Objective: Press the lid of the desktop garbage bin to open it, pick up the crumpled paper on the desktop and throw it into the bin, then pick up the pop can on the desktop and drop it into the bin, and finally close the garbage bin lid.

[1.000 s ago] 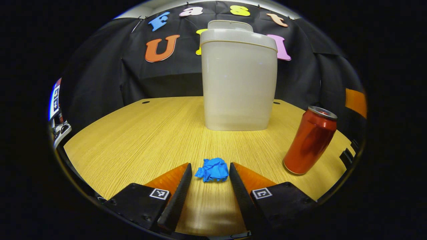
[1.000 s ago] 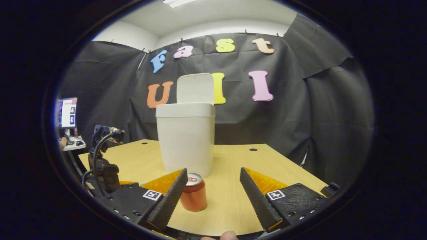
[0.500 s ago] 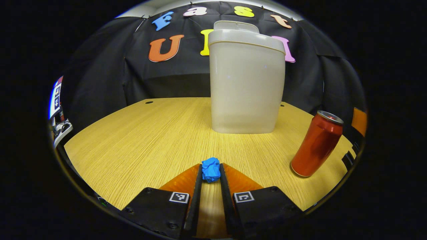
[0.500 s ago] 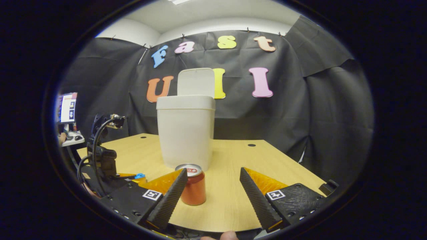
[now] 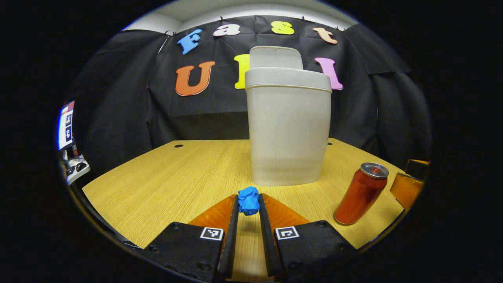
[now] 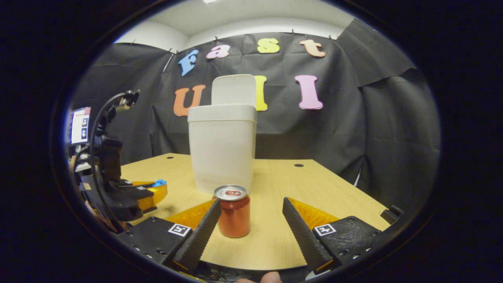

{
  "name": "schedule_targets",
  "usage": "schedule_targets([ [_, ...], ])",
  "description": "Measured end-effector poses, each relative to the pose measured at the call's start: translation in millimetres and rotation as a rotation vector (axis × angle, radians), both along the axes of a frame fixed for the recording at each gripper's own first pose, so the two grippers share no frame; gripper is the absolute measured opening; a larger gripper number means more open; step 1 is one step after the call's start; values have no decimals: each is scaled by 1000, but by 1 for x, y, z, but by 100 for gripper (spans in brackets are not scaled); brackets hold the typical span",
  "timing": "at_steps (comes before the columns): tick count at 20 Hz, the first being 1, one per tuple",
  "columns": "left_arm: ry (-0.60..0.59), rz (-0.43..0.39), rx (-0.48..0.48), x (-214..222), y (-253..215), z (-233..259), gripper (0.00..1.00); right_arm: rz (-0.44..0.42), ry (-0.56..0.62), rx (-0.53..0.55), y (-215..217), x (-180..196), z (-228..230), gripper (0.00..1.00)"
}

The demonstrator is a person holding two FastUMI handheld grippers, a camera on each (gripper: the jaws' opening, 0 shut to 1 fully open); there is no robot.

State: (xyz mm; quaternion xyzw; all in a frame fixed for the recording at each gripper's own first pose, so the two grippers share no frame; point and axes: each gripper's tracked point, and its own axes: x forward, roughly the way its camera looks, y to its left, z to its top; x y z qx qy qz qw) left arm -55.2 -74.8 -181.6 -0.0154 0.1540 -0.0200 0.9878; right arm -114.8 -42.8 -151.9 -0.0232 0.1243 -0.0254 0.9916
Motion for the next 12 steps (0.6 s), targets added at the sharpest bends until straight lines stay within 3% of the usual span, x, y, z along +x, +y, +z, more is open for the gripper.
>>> schedule_targets([
  [12,-102,20,-25,3,25,42,34,8,133,7,25,13,-54,97],
])
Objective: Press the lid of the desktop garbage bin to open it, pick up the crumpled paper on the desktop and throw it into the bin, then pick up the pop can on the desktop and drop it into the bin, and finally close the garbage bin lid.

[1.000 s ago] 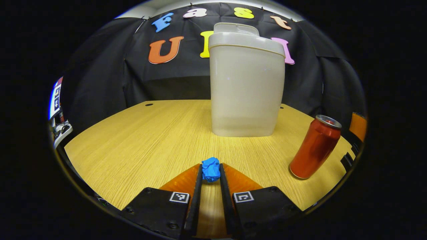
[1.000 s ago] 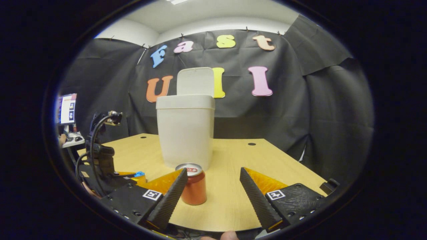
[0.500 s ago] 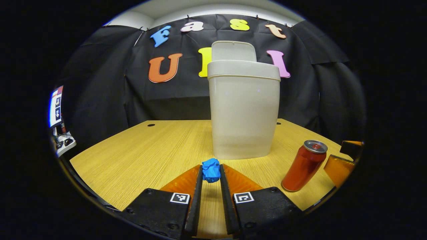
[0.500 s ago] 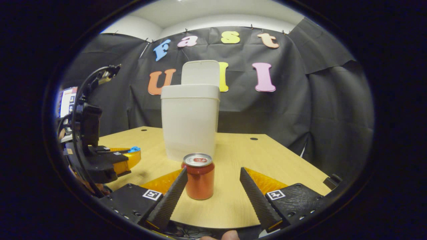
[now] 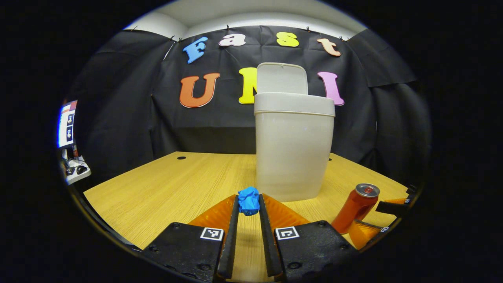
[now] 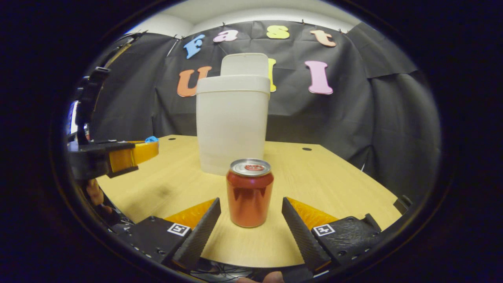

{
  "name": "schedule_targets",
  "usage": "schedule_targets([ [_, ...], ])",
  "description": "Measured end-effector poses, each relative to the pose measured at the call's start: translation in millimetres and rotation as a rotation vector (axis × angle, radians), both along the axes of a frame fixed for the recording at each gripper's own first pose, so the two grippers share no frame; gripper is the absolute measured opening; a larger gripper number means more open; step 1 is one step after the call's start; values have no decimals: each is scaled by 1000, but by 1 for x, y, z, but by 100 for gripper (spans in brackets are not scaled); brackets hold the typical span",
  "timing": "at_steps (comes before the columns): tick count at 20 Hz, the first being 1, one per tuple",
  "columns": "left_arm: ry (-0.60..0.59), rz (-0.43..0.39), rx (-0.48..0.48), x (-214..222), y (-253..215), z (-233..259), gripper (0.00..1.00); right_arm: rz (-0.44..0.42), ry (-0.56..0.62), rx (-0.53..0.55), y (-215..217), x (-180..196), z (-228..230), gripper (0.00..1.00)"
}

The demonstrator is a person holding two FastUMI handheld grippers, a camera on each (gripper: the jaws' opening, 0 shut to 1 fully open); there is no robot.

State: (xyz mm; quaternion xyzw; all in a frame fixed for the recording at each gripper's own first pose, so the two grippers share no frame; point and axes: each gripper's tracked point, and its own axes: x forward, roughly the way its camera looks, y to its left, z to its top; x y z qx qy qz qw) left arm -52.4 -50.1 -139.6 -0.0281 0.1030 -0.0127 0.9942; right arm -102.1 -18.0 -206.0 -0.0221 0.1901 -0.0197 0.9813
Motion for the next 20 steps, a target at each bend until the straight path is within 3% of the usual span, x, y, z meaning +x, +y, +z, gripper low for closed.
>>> schedule_targets([
  [12,-104,0,3,5,5,37,34,-27,80,7,1,29,-26,97],
  [20,-124,46,16,14,26,43,34,-33,132,11,1,41,-39,98],
])
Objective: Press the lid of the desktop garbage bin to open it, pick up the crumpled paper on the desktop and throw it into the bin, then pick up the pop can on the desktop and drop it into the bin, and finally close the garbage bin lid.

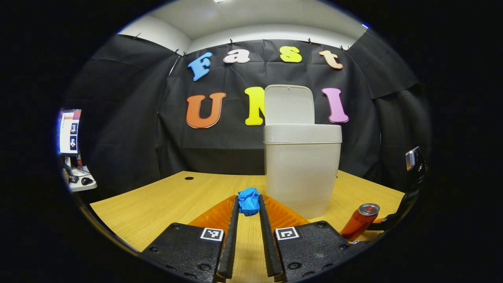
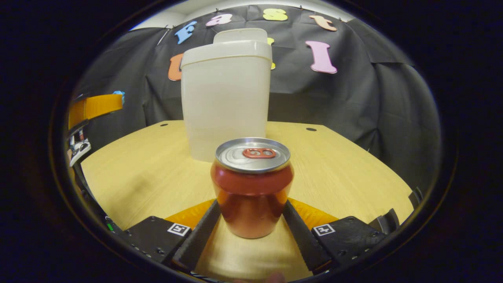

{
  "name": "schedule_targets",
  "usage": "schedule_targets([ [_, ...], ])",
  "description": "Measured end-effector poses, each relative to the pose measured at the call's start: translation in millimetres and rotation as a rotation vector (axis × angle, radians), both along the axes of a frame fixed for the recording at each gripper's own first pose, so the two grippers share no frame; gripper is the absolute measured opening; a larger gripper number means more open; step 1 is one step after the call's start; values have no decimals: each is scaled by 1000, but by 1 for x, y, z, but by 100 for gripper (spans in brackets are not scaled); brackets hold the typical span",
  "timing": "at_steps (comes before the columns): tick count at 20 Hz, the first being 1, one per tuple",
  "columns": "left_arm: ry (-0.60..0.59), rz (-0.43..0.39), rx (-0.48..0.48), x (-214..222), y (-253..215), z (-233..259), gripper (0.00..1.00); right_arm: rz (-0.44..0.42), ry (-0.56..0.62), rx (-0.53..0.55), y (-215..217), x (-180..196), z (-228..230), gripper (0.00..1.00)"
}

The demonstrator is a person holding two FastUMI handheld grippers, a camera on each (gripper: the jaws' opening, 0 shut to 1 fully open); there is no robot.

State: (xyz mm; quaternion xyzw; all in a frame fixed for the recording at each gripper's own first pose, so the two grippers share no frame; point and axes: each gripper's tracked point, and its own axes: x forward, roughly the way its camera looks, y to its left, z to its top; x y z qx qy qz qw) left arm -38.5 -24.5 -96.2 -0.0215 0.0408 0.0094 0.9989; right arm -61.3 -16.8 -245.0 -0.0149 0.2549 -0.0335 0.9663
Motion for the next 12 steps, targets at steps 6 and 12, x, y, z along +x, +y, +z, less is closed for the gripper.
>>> schedule_targets([
  [6,-14,12,5,10,5,5,34,-16,5,16,-3,2,0,82],
  [12,-55,15,14,25,11,42,34,20,-30,36,0,0,21,80],
])
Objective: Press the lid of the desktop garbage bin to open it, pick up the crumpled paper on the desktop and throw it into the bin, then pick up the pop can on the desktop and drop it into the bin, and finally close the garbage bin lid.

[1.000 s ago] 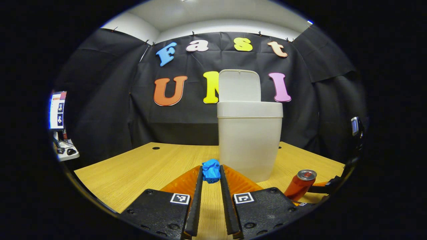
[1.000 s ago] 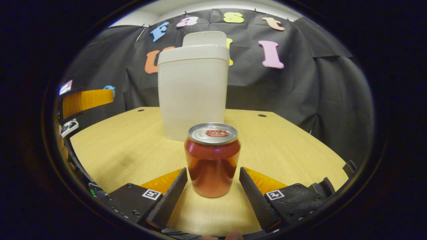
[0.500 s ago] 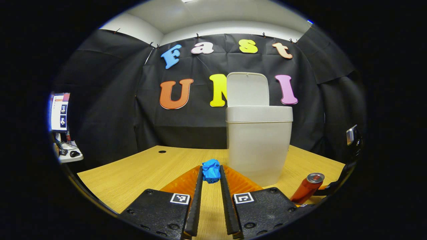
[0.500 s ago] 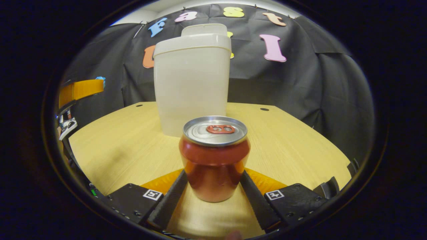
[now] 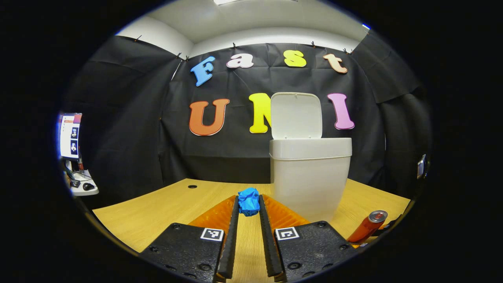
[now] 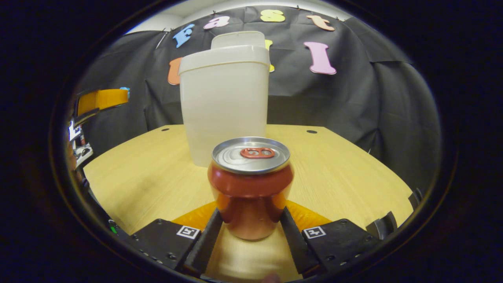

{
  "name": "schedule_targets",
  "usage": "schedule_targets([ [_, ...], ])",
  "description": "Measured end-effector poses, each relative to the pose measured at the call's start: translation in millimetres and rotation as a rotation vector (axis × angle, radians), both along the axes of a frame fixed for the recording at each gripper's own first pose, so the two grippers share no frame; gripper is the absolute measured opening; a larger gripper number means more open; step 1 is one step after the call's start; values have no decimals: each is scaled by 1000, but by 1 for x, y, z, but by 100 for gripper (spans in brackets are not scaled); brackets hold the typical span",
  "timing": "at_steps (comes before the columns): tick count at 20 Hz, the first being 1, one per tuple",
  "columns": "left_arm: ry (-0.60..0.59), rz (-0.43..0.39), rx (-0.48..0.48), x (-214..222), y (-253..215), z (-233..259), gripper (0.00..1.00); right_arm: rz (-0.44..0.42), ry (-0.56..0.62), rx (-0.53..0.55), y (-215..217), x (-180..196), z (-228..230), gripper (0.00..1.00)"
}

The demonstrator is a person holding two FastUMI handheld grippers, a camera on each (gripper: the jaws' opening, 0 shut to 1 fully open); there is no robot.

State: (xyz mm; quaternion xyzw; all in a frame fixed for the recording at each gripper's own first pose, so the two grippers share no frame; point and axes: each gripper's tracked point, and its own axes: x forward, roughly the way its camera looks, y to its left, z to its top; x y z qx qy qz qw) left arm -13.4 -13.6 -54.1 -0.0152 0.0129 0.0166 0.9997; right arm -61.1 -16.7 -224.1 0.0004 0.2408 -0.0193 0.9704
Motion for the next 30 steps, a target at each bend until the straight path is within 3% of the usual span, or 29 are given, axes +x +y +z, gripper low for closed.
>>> schedule_targets([
  [6,-77,5,17,29,6,52,33,15,-44,19,-6,3,27,80],
  [7,-77,5,10,34,6,56,29,18,-55,18,-7,5,33,80],
  [8,-71,3,9,40,6,59,33,21,-65,18,-8,8,39,80],
  [12,-87,-8,10,59,8,82,33,45,-86,13,-7,16,52,80],
  [20,-60,-117,-6,97,-27,94,33,47,-100,9,-11,18,62,80],
  [21,-49,-138,-16,105,-36,94,29,53,-101,11,-10,17,62,80],
  [28,28,-255,-22,149,-87,90,34,24,-104,-4,-29,11,66,80],
  [30,41,-253,-33,157,-90,89,34,11,-100,2,-34,10,65,80],
])
